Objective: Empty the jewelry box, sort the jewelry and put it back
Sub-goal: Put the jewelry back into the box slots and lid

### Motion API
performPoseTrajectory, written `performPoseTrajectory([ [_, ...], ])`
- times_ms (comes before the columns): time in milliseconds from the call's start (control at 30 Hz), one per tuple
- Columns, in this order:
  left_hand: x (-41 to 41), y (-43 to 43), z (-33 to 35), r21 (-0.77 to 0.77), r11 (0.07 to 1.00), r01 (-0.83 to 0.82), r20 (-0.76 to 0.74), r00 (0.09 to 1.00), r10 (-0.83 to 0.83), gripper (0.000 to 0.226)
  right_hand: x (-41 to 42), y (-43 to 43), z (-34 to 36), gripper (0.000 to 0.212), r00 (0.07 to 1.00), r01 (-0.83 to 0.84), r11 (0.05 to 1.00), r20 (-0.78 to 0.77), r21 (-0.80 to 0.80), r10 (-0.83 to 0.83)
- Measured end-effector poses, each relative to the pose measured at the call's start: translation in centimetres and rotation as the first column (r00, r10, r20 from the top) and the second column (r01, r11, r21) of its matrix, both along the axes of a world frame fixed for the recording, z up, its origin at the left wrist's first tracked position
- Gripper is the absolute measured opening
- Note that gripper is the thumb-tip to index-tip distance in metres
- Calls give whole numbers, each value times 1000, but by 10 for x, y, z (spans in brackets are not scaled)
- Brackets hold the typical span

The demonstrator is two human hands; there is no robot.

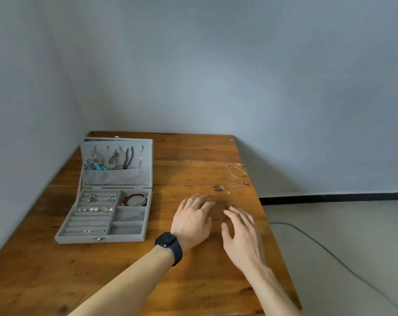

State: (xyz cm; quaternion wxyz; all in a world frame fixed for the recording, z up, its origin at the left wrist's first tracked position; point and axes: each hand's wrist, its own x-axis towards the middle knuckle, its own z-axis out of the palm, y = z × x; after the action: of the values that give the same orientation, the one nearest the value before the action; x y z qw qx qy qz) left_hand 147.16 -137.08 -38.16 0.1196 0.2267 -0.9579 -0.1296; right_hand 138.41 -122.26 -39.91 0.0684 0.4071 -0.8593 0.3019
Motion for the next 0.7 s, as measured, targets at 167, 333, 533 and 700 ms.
performPoseTrajectory([
  [167,71,-25,17,17,995,-102,-75,992,103,46,51,-26,9,31,993,-96,995,69,-15,97],
  [333,133,-63,33,40,973,-228,-151,961,231,45,89,-66,18,35,969,-183,982,164,-41,187],
  [533,181,-114,38,182,919,-351,-246,888,388,46,113,-117,8,58,921,-278,961,282,-9,269],
  [700,201,-158,37,167,904,-393,-176,891,419,54,115,-144,-10,66,946,-294,951,172,91,276],
])
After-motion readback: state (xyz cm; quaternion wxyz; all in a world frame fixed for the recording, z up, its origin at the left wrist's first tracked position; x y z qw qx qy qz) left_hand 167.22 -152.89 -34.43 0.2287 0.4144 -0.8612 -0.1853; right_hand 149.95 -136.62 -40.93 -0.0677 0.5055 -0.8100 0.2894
